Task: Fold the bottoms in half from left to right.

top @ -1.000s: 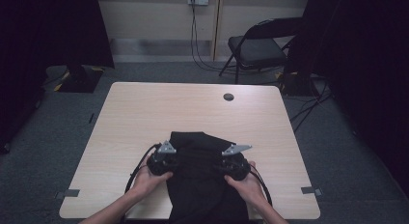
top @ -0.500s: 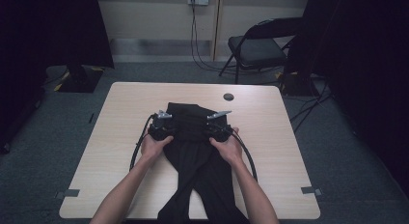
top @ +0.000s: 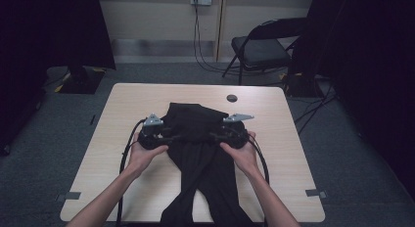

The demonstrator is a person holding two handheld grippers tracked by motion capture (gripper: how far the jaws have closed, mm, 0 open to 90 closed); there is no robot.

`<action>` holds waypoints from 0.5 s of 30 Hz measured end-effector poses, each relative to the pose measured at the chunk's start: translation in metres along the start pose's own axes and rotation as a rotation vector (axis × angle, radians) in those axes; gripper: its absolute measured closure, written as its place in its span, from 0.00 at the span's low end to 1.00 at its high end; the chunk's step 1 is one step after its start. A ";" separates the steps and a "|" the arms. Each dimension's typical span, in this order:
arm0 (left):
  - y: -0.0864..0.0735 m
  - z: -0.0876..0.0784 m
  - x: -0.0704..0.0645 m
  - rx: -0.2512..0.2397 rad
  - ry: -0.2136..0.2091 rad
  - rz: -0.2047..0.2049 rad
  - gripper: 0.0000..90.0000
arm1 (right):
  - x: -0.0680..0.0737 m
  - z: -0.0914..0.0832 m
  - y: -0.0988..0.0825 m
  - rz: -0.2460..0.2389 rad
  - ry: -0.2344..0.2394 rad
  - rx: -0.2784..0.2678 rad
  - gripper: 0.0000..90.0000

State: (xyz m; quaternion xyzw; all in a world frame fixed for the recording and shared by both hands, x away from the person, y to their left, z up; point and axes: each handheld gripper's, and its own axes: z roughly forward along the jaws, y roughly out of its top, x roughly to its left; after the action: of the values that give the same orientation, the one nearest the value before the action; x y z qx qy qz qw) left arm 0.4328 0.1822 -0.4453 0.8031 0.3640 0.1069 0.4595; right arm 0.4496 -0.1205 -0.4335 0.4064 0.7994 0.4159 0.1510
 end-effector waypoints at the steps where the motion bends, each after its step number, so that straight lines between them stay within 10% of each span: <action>1: -0.004 -0.003 -0.007 0.007 -0.025 0.018 0.56 | 0.004 -0.007 -0.007 0.003 0.018 0.000 0.51; 9: -0.043 -0.028 -0.076 0.103 -0.229 0.108 0.75 | 0.045 -0.058 -0.072 -0.052 0.138 0.084 0.85; 15: -0.062 -0.028 -0.099 0.179 -0.286 0.133 0.59 | 0.066 -0.085 -0.111 -0.079 0.148 0.148 0.74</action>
State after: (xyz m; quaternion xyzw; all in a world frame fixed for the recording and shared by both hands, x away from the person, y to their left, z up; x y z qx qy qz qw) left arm 0.3183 0.1527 -0.4646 0.8701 0.2493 -0.0110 0.4250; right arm 0.3005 -0.1514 -0.4630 0.3527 0.8523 0.3785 0.0774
